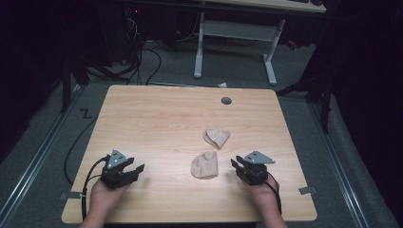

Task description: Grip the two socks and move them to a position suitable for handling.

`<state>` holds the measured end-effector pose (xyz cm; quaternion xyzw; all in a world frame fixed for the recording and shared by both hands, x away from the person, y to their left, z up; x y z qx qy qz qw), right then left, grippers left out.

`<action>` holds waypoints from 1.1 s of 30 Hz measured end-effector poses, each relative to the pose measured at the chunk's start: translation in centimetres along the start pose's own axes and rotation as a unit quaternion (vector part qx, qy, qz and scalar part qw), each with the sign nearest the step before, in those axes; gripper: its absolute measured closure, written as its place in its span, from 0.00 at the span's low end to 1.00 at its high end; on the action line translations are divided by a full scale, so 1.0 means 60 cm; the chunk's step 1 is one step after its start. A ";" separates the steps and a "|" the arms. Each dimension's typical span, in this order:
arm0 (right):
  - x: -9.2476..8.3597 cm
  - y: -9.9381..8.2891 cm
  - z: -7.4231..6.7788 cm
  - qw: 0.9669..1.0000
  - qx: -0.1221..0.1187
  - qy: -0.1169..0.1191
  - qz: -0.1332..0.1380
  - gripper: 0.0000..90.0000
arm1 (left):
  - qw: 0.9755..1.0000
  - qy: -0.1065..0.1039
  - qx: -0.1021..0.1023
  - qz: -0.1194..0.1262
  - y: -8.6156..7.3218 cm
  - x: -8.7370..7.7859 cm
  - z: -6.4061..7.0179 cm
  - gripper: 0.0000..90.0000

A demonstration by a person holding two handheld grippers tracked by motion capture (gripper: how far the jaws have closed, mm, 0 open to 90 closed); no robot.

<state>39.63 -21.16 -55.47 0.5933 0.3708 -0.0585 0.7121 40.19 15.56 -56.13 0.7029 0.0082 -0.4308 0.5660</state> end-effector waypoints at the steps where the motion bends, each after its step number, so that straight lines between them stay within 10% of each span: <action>1: 0.003 0.003 -0.007 1.000 -0.006 0.003 0.002 0.83 | 1.000 0.002 -0.001 0.001 -0.002 -0.004 -0.001 0.53; 13: 0.044 0.029 -0.080 0.998 -0.037 0.047 -0.013 1.00 | 1.000 0.007 -0.001 -0.003 -0.014 -0.015 -0.003 0.53; 23: 0.088 0.020 -0.080 0.997 -0.044 0.032 -0.057 1.00 | 1.000 0.006 -0.006 0.004 -0.012 -0.018 -0.004 0.54; 33: 0.093 0.004 -0.117 0.993 -0.067 0.064 -0.070 1.00 | 1.000 0.000 -0.001 0.000 -0.012 -0.015 0.003 0.54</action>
Point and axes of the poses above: each handheld gripper's, and its own axes: x roughly forward along the jaws, y roughly out of its top, z roughly to its right, the point moved 9 cm from there along x, roughly forward along the jaws, and after that the axes turned 3 degrees about x, right-handed, at the moved point
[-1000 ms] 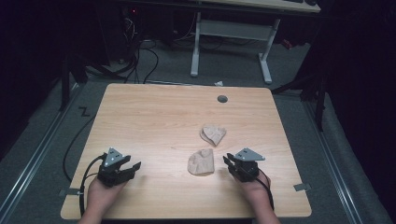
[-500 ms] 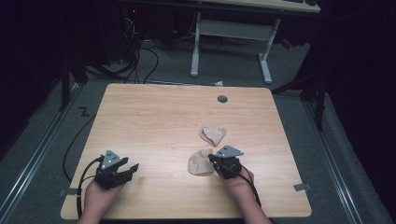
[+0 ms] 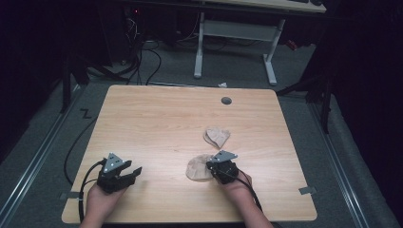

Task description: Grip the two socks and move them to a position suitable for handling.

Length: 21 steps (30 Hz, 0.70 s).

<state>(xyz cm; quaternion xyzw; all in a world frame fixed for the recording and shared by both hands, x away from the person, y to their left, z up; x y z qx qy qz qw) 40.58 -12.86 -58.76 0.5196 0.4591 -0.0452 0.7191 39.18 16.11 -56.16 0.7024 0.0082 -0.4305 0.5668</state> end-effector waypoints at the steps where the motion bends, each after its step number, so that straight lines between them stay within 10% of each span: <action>1: 0.000 0.000 0.000 1.000 0.000 0.000 0.000 1.00 | 1.000 0.000 0.000 0.000 0.000 0.000 0.000 0.54; 21: -0.006 -0.004 -0.096 0.995 -0.060 0.078 0.010 0.99 | 0.999 -0.024 0.035 -0.019 0.003 0.023 0.039 0.54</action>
Point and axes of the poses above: each handheld gripper's, and its own axes: x roughly forward along the jaws, y roughly out of its top, z roughly to its right, the point moved 9 cm from there along x, roughly forward along the jaws, and after that the axes turned 3 degrees about x, right-handed, at the moved point
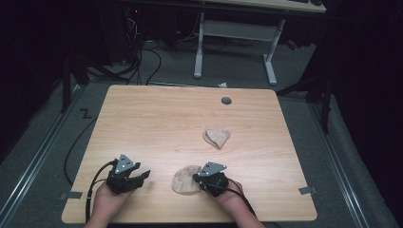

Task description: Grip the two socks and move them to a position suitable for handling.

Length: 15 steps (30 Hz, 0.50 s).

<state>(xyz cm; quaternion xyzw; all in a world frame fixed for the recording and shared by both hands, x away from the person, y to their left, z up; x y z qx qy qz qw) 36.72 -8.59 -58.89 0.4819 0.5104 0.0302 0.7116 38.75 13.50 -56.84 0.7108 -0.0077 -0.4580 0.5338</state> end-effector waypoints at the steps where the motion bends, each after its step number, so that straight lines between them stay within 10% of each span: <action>1: 0.000 0.000 -0.004 1.000 -0.002 0.003 0.000 0.99 | 1.000 -0.002 0.003 0.002 0.003 0.003 0.005 0.54; 15: -0.012 0.050 -0.066 0.998 -0.018 0.022 0.049 0.74 | 1.000 0.001 0.008 0.005 0.005 0.006 0.000 0.55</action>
Point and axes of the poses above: each handheld gripper's, and its own axes: x roughly forward along the jaws, y roughly out of its top, z roughly to its right, the point moved 9 cm from there along x, roughly forward along the jaws, and after that the axes turned 3 degrees about x, right-handed, at the moved point
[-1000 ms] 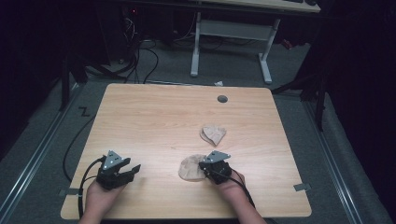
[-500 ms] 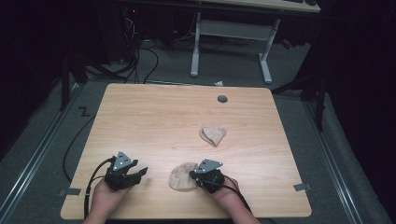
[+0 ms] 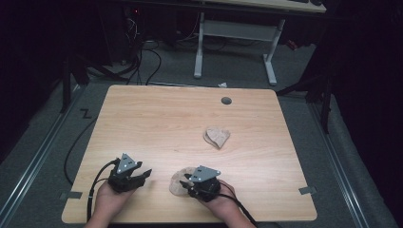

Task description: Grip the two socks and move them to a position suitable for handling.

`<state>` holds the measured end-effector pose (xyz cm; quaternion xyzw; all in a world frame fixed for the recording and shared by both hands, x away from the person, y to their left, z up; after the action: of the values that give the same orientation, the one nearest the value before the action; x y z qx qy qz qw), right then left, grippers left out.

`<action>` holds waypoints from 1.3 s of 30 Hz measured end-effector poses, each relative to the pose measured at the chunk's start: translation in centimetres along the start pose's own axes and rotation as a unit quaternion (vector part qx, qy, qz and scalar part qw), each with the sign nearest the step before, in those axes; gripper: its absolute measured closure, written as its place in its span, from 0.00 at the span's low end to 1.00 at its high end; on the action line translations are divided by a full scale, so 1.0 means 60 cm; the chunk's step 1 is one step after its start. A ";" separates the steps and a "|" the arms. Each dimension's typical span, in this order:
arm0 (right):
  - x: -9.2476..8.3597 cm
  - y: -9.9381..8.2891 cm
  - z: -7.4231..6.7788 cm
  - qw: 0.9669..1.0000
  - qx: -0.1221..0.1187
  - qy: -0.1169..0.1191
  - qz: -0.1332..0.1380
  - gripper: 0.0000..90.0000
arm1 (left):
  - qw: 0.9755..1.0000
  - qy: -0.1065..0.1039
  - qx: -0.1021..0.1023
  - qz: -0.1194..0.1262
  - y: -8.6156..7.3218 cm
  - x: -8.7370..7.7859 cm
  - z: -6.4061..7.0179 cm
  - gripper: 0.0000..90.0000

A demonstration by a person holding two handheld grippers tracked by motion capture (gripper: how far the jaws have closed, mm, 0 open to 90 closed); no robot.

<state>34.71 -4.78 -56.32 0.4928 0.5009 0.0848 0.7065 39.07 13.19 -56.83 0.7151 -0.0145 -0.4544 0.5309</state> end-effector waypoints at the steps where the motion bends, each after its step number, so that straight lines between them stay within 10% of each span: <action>1: 0.012 0.003 -0.020 1.000 -0.010 0.009 -0.006 0.72 | 1.000 0.000 0.001 0.000 0.000 0.000 0.000 0.55; 14: 0.053 -0.016 -0.045 0.998 -0.044 0.001 -0.054 0.70 | 1.000 0.000 -0.003 0.004 0.001 -0.002 -0.001 0.54; 32: 0.052 -0.017 -0.033 0.998 -0.028 0.008 -0.054 0.92 | 1.000 -0.004 0.000 0.002 0.001 0.000 0.005 0.54; 39: 0.022 0.006 -0.020 1.000 -0.010 -0.001 -0.012 0.93 | 1.000 -0.009 -0.004 0.003 0.003 0.000 0.008 0.53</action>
<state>34.53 -3.09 -56.87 0.4794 0.5050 0.0809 0.7131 38.83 12.74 -56.69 0.7086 -0.0197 -0.4597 0.5349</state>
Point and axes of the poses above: each handheld gripper's, and its own axes: x roughly forward along the jaws, y roughly out of its top, z roughly to its right, the point moved 9 cm from there along x, roughly forward along the jaws, and after that the axes turned 3 degrees about x, right-handed, at the moved point
